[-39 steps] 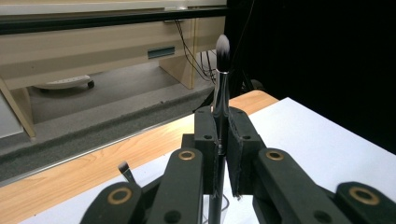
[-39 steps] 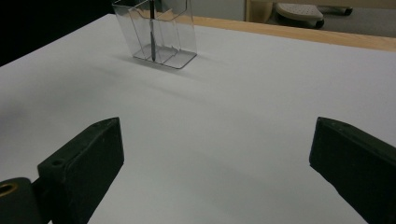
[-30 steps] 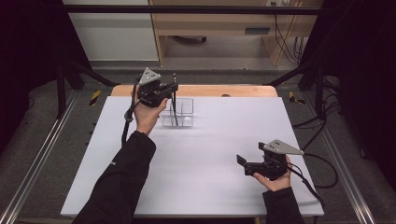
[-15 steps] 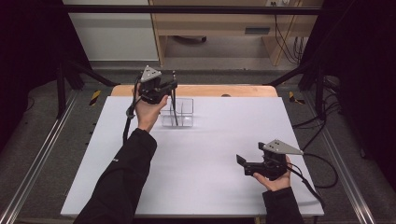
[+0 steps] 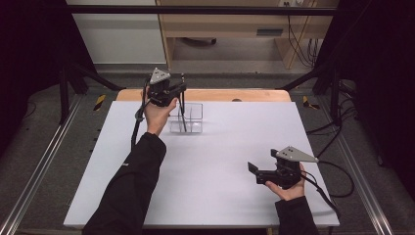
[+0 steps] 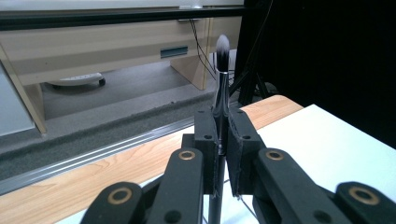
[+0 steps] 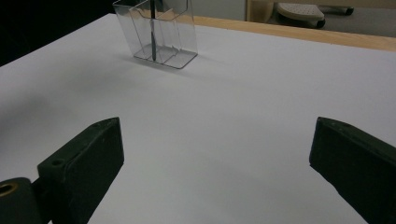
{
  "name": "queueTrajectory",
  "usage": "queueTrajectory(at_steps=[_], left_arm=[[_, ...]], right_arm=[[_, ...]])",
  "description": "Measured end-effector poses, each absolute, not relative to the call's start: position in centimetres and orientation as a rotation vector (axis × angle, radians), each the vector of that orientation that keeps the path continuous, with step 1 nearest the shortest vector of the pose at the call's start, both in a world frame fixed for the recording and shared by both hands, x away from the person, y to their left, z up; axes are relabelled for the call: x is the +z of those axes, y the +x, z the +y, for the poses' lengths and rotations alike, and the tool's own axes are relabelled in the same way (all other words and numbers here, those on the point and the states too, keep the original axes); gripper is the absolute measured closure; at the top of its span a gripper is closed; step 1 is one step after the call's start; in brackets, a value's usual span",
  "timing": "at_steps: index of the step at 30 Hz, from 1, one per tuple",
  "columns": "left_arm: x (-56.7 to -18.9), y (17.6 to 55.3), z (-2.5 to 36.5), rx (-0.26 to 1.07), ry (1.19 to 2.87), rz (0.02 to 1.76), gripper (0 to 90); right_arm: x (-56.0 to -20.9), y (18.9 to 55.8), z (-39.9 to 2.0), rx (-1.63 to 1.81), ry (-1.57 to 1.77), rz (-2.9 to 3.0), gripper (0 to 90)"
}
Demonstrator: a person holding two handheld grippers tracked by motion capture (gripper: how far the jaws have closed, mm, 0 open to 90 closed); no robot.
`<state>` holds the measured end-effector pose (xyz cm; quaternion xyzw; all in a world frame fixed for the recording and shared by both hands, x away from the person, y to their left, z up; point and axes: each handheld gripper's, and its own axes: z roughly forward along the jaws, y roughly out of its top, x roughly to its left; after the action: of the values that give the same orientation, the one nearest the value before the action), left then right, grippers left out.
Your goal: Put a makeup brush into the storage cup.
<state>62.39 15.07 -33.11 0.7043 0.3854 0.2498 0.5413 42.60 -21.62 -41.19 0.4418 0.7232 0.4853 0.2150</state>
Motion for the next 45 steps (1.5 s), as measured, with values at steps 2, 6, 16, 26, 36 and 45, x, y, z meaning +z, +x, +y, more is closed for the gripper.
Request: queueTrajectory(at_steps=[2, 6, 16, 26, 36, 45], left_arm=[[-33.2, 62.5, 15.1, 0.594, 1.674, 0.913, 83.1], [-33.5, 62.7, 15.1, 0.602, 1.673, 0.921, 83.1], [-34.2, 63.0, 14.8, 0.602, 1.697, 0.921, 83.1], [-34.6, 63.0, 14.4, 0.611, 1.724, 0.915, 83.1], [-35.5, 62.9, 14.1, 0.618, 1.748, 0.914, 83.1], [-36.4, 62.7, 14.2, 0.612, 1.767, 0.922, 83.1]], right_arm=[[-41.2, 42.6, -21.6, 1.344, 1.227, 2.008, 3.6], [-41.3, 42.7, -21.5, 1.341, 1.226, 2.013, 3.6], [-41.3, 42.7, -21.5, 1.342, 1.225, 2.012, 3.5], [-41.3, 42.7, -21.5, 1.339, 1.225, 2.008, 3.5], [-41.2, 42.6, -21.6, 1.343, 1.224, 2.007, 3.3], [-41.2, 42.6, -21.5, 1.344, 1.225, 2.008, 3.4]])
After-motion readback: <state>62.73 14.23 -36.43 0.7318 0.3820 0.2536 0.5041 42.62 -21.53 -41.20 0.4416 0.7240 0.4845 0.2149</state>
